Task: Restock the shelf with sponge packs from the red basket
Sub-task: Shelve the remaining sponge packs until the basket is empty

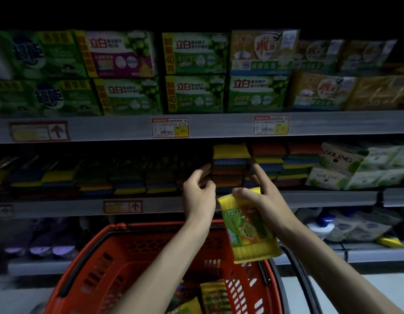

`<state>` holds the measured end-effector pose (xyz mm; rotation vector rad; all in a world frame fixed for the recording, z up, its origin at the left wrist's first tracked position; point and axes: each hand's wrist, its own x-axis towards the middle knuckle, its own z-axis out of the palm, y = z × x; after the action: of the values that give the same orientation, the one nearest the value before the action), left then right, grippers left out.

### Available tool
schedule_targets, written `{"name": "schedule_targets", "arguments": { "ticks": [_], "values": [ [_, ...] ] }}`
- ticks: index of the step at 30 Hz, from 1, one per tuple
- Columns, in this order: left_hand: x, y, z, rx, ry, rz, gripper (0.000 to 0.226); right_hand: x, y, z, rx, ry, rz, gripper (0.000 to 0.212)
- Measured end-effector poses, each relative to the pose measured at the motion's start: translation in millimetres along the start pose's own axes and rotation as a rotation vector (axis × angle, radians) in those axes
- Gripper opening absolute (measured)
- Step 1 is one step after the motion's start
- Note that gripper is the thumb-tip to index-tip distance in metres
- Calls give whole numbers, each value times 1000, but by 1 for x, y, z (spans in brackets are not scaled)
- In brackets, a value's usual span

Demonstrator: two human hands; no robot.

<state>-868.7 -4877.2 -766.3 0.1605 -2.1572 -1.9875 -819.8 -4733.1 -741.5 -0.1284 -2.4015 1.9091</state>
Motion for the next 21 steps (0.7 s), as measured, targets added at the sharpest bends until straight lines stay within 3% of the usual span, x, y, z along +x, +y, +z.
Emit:
{"name": "schedule_targets", "arguments": {
  "ticks": [10, 21],
  "values": [
    [0, 4, -1, -30, 22, -2, 26, -4, -4, -2, -30, 21, -23, 108],
    [1, -8, 3, 0, 56, -94, 30, -7, 4, -11, -109, 62, 69, 77]
  ]
}}
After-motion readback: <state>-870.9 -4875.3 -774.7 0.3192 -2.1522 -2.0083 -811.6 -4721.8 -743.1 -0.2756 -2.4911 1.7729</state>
